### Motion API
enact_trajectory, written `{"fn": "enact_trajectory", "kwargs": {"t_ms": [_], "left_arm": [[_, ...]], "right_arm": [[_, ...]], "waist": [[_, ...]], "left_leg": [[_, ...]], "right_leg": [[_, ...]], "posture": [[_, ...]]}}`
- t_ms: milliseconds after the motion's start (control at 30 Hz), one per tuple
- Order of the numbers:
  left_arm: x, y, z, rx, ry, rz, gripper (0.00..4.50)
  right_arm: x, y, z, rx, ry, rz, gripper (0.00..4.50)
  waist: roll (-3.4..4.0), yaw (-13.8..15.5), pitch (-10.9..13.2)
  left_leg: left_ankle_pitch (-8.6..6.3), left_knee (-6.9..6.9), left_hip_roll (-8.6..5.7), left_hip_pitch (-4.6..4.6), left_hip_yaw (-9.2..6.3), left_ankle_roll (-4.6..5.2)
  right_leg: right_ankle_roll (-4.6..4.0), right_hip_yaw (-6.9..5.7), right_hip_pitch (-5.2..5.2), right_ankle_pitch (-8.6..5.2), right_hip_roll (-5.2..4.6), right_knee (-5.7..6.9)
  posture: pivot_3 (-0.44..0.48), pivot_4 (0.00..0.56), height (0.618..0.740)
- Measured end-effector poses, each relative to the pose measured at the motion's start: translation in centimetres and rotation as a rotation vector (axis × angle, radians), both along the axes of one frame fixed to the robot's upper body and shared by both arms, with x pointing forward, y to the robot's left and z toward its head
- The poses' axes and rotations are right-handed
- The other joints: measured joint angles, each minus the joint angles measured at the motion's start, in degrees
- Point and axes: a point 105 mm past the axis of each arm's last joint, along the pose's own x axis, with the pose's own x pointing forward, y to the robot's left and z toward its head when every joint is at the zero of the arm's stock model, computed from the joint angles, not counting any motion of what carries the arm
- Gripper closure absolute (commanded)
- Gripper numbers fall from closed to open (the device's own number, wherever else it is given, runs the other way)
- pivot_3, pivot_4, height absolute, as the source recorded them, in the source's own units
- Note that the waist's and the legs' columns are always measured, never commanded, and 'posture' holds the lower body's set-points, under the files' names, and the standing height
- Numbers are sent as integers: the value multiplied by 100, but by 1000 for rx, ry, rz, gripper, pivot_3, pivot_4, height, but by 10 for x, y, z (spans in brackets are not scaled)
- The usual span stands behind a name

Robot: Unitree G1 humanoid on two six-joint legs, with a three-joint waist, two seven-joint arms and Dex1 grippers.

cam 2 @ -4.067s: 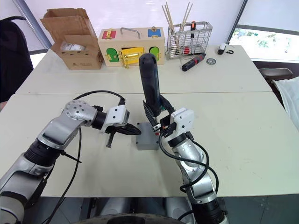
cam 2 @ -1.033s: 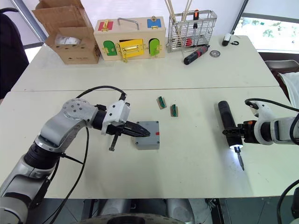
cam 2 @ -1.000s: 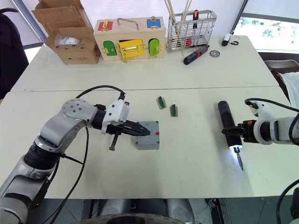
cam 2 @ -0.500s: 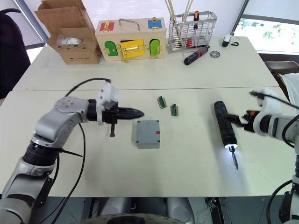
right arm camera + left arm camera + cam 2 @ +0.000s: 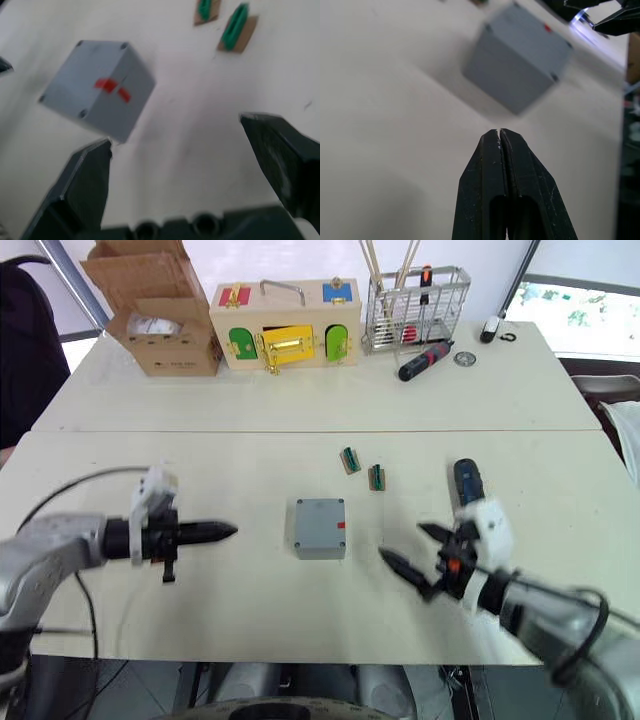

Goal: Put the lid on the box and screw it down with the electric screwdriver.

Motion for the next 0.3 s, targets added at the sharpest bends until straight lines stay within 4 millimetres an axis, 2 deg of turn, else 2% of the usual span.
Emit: {"fn": "enact_trajectory", "kwargs": {"t_ms": [133,300], "left_arm": [[-19,2,-12,-51,55,55,4500],[-38,6,-29,-45,121,89,4500]], "right_arm": [[-8,2,-4,18,-20,-1,13],[-15,-2,-24,3,40,10,13]], "waist": [[-1,-11,-1],[-4,-4,-3]], "left_leg": [[-1,-24,2,92,-1,-2],[-1,-42,2,88,1,-3]], "right_leg": [[-5,0,91,-3,1,-25],[-4,0,92,-2,-1,-55]], "posture": [[0,150,740],[0,150,740]]}}
